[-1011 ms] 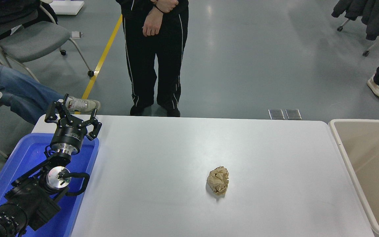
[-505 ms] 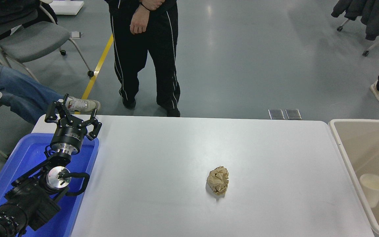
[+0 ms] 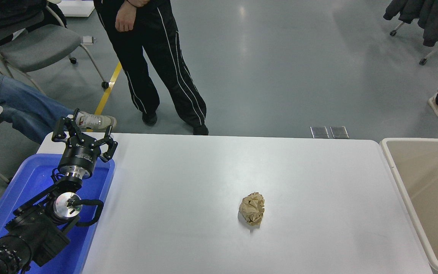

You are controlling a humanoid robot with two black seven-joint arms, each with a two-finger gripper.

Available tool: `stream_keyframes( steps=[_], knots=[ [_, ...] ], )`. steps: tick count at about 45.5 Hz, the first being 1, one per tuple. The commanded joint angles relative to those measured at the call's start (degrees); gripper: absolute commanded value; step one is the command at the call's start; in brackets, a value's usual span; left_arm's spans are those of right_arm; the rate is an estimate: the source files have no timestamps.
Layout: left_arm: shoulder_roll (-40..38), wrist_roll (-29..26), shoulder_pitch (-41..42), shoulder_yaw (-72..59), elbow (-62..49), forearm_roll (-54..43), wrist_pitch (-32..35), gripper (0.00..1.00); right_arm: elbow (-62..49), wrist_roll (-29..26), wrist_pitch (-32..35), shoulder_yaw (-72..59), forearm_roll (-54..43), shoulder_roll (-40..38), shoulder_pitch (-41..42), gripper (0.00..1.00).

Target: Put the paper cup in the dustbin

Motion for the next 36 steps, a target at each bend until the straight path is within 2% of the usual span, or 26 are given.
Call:
stream_keyframes(
  steps=[1, 12, 18, 30, 36],
  knots=[
    [0.00, 0.03, 0.00, 0.04, 0.00, 0.00, 0.00, 1.00, -0.25, 0.00, 0.85, 0.18, 0.54, -0.69, 0.71, 0.99],
    [0.00, 0.03, 0.00, 0.04, 0.00, 0.00, 0.00, 1.00, 2.99, 0.35, 0.50, 4.14, 9.15, -2.10, 2.30, 0.99],
    [0.00, 0.02, 0.00, 0.04, 0.00, 0.00, 0.00, 1.00, 7.74, 0.70, 0.32, 9.66, 9.94, -3.42, 3.70, 0.99],
    [0.00, 0.03, 0.00, 0.04, 0.00, 0.00, 0.00, 1.00, 32.59, 1.05, -0.21, 27.67, 9.51, -15.63, 3.62, 0.99],
    [0.00, 0.03, 0.00, 0.04, 0.00, 0.00, 0.00, 1.00, 41.66, 1.05, -0.03, 37.34, 8.89, -17.13, -0.24, 0.99]
  ],
)
